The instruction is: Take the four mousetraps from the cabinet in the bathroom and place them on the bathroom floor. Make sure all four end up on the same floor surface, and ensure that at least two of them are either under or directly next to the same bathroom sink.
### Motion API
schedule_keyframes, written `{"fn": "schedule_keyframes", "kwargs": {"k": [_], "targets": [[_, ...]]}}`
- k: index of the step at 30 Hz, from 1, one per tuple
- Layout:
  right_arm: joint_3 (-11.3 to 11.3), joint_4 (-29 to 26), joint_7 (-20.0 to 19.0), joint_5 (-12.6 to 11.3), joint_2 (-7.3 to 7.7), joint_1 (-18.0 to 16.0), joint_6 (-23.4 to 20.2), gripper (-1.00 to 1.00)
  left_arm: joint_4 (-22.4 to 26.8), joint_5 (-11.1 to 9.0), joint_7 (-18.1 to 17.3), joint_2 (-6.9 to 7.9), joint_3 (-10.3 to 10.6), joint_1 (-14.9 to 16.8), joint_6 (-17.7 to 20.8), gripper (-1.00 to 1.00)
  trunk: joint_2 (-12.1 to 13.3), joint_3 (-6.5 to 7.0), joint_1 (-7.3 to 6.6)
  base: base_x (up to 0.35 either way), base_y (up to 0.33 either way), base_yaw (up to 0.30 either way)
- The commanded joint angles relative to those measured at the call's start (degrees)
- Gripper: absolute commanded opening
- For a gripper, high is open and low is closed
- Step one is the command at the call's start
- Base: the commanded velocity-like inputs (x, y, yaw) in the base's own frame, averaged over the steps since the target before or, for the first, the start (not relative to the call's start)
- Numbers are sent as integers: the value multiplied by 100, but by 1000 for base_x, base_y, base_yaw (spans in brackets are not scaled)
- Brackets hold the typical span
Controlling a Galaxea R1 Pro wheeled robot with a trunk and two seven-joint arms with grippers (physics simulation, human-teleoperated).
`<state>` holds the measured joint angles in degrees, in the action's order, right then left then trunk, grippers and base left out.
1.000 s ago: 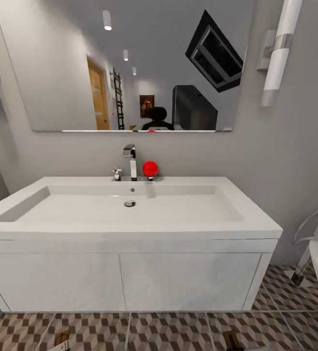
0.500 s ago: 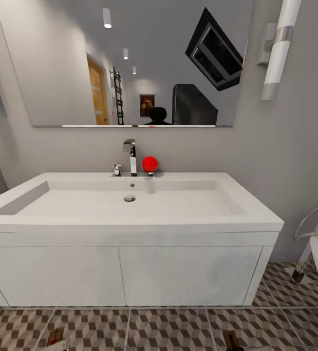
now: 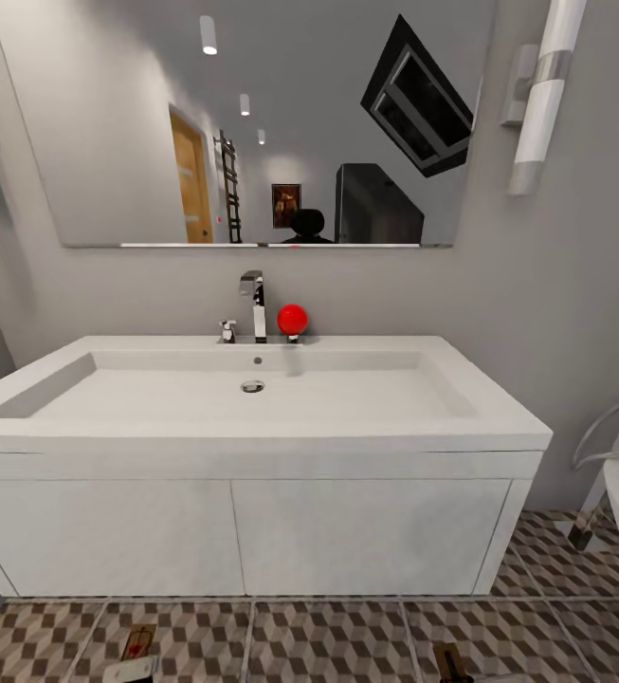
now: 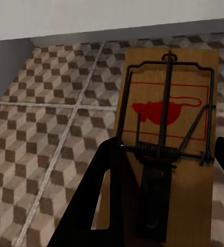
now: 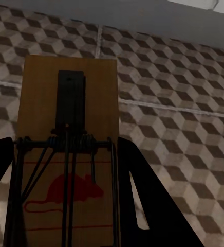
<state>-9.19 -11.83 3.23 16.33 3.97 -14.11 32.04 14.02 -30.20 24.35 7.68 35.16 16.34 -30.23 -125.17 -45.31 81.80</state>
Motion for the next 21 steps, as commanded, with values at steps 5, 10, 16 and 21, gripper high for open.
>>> {"fn": "schedule_keyframes", "kwargs": {"k": [5,10,16,21], "targets": [[-21,6,29,55,-2,-4,21,-100,-17,-13,42,-2,35,2,-9,-100,-203,-96,109,0,0,0],[-21,6,29,68,-2,-4,24,-100,-36,-15,40,1,21,3,-8,-100,-404,-185,219,0,0,0],[-38,6,88,85,-7,-4,30,-100,-40,-28,79,-3,7,3,-12,-100,-644,-293,350,0,0,0],[-39,-3,90,81,-18,-4,30,-100,-40,-46,100,-3,0,2,-18,-100,-845,-383,460,0,0,0]]}}
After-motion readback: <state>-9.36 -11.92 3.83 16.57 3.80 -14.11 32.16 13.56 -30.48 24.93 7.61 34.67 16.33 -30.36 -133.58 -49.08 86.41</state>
